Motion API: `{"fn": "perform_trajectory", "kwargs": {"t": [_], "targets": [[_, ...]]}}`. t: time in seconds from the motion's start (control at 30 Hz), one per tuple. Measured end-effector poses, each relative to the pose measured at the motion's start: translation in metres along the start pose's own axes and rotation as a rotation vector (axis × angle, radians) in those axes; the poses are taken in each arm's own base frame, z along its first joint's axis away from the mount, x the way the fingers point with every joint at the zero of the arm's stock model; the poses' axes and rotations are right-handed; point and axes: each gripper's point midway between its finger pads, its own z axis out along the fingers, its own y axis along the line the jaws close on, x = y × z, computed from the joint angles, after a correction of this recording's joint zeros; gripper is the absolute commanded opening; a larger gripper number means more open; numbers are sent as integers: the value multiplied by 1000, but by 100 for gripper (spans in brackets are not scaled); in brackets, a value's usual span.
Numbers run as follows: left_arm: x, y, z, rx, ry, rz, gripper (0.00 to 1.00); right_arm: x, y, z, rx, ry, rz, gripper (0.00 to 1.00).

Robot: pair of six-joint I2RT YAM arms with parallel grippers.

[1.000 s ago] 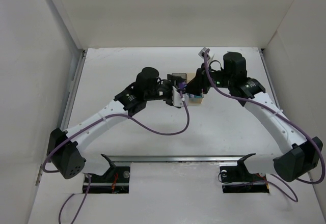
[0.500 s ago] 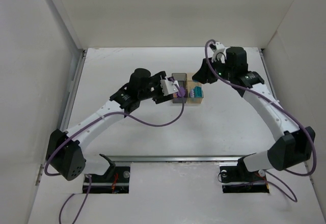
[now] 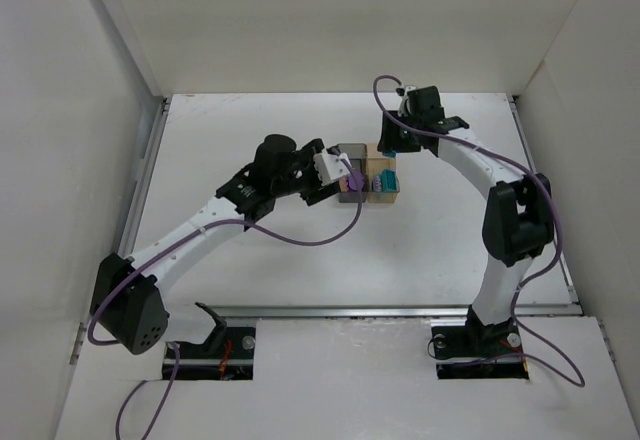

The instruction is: Sort the legos into containers by color

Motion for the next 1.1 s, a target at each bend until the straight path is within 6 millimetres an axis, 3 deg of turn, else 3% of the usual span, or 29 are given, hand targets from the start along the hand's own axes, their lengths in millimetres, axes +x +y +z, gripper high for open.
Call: {"fn": "perform_trajectory", "kwargs": {"t": [0.03,0.1,0.2,0.4,0.53,0.7,0.8,0.83,0.9,1.0,1.1], "targets": [[1,0,0,1,1,-3,0,-3,-2,3,11,-1,0,70],[2,0,3,0,3,-11,0,-7,-4,7,24,-6,-3,82],[11,-4,11,17,27,-27,0,-12,-3,6,21,-17,-10,87],[26,-4,40,52,77,-68,0,-24,2,-3,8,-43,-24,87],[27,8,73,72,75,-115,0,-40,6,-30,0,-91,-29,87],[28,40,134,85,52,-205,0,-71,14,-79,-14,-211,-60,87],[52,49,157,92,65,-245,6,-83,14,-100,-11,-261,-77,87],[63,47,160,100,83,-254,9,-85,12,-104,-8,-270,-80,88],[82,45,164,114,115,-265,32,-86,8,-106,6,-276,-88,88],[90,41,167,130,124,-263,68,-80,-1,-105,26,-255,-88,88],[83,41,169,140,100,-245,78,-73,-5,-102,39,-228,-91,88]]}}
